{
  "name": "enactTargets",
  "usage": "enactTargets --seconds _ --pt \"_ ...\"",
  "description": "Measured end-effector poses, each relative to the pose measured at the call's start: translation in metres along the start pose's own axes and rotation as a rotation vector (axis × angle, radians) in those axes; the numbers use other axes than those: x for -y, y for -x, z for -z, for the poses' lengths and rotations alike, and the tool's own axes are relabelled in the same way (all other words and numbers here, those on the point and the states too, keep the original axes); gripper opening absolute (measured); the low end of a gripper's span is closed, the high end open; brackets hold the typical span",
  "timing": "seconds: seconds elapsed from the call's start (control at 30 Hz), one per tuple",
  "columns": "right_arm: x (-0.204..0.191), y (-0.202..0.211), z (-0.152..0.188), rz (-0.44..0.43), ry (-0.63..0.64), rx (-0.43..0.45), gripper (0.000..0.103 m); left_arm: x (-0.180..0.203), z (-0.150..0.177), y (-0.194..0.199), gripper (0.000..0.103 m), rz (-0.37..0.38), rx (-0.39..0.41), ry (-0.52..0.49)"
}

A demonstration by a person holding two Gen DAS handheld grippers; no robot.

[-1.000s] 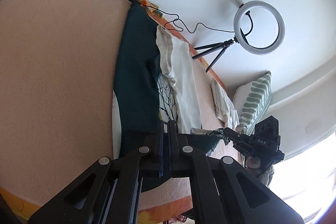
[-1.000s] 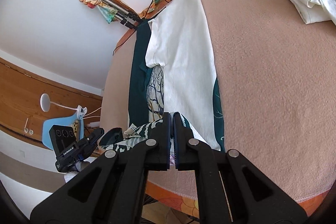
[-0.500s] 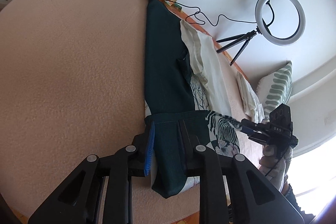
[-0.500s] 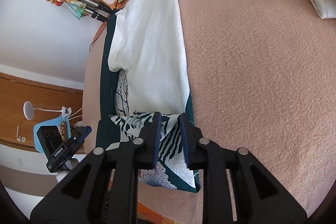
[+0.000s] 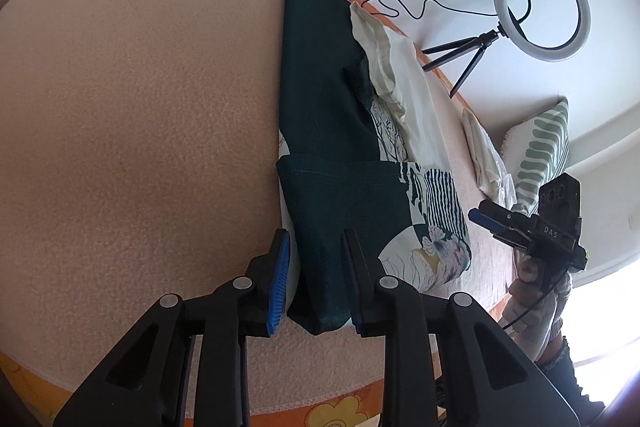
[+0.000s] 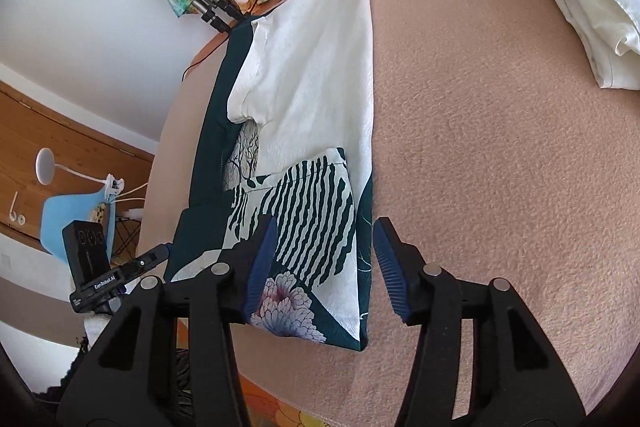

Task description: Fold small clothes

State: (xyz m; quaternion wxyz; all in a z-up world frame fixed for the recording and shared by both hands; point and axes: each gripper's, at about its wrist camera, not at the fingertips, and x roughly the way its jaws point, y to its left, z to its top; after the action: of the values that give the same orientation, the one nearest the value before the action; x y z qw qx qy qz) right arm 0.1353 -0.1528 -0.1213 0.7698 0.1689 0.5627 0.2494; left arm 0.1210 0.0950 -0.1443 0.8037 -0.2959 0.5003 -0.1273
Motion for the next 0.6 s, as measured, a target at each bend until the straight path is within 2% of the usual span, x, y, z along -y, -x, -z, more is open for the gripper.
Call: enactTargets --seconds 0.17,0.27,0.33,0.47,0.53,0.6 --pt "-0.002 -0.009 0.004 0.036 0.031 -0.034 0.052 -0.001 0.0 -0.002 0.024 0.04 -0.003 0.019" --pt "0.001 -0.014 0.005 0.049 0.027 -0.047 0.052 0.005 -0.001 -0.003 0.018 0.038 0.01 -0.015" --pt "0.002 -0.015 0.006 0.05 0.022 -0.052 0.051 0.01 -0.001 -0.003 0.007 0.04 0.017 -0.047" --pt "0.005 -0.017 0.007 0.057 0.016 -0.064 0.047 0.015 -0.002 -0.005 0.006 0.048 0.033 -0.082" --pt "0.003 -0.017 0.008 0.066 0.017 -0.064 0.04 0.017 -0.002 -0.006 0.005 0.032 0.039 -0.096" --pt "0.001 -0.016 0.01 0.077 0.03 -0.06 0.028 0.019 -0.002 -0.007 0.004 0.018 0.048 -0.116"
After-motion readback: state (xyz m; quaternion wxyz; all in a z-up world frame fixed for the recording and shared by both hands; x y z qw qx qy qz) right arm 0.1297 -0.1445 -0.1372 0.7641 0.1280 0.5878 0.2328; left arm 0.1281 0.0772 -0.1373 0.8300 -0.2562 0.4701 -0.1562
